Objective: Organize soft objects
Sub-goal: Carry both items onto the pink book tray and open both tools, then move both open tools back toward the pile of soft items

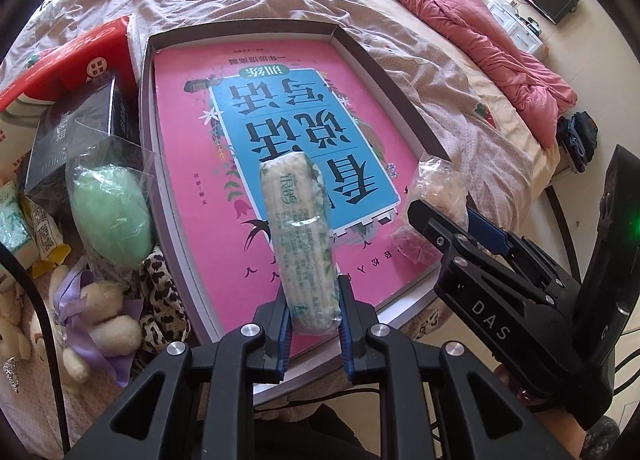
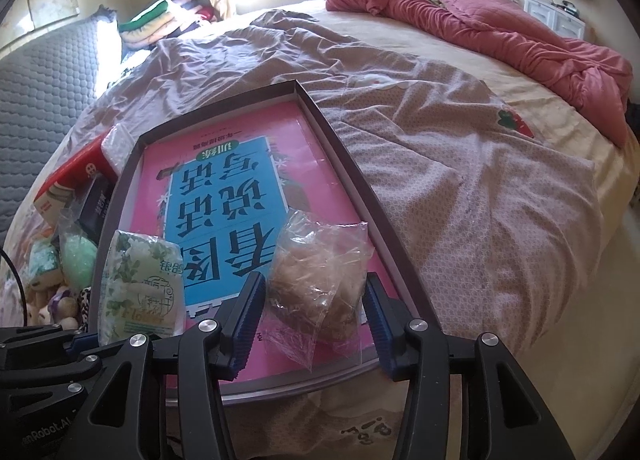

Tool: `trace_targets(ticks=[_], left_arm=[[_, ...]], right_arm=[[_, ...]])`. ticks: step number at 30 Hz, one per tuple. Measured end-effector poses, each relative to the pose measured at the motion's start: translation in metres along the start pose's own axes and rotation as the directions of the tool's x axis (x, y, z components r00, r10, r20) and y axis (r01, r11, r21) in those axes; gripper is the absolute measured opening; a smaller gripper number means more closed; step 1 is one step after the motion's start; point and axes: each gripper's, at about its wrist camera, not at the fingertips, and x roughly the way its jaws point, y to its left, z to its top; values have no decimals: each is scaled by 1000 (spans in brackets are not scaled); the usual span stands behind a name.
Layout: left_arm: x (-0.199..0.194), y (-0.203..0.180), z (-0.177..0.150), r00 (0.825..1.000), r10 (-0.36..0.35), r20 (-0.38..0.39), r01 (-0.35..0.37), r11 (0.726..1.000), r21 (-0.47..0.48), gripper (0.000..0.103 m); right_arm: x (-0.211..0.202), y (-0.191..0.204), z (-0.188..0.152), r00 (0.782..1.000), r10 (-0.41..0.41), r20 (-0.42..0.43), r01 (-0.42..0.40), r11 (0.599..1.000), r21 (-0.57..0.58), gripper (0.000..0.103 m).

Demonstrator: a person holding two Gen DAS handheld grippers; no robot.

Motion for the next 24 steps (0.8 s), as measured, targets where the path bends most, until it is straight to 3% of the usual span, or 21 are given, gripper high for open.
trace_targets(ticks=[8,11,24], left_arm=[[1,1,-2,1000,21,-9,-21,1000,-4,30],[-1,3,-4,999,37,-7,-37,999,-4,38],[-24,2,-11,996,80,43,-81,997,17,51]], right_arm=[[-1,1,0,1000,-13,0,13,1000,-4,52],[-1,2,0,1000,-16,-4,16,1000,-6,52],[-9,5,2,999,-45,8,45,999,-10,59]])
